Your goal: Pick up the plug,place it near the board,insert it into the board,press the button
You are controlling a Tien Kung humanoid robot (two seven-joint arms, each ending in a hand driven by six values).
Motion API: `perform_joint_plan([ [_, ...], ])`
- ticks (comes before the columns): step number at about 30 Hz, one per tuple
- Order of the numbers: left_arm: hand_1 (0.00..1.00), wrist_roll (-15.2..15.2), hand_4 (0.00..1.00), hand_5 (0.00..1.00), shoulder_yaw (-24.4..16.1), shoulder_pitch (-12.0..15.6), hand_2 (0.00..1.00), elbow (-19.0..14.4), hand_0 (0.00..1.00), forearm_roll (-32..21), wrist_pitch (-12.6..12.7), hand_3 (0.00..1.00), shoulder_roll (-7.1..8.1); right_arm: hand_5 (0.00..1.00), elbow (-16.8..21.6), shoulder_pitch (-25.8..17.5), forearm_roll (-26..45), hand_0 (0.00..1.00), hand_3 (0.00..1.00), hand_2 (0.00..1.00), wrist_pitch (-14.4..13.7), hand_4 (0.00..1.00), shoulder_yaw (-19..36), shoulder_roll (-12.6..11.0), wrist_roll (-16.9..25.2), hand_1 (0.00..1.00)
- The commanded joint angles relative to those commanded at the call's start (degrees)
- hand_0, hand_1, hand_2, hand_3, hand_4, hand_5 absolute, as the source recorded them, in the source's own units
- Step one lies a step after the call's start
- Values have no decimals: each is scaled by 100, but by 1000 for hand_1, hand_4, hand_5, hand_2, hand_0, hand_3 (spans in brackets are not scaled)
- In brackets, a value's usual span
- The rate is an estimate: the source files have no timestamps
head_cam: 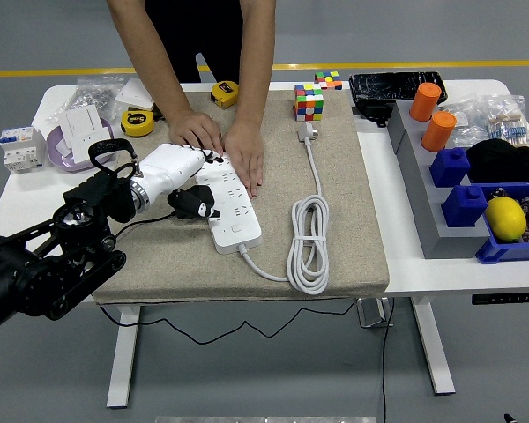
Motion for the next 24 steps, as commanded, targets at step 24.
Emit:
perform_joint_plan([
  [24,996,-711,998,998,-2738,3435,948,-2783,982,-5030,642,934,-589,970,0,-87,-20,998,755,760,-169,998,121,60,227,850],
])
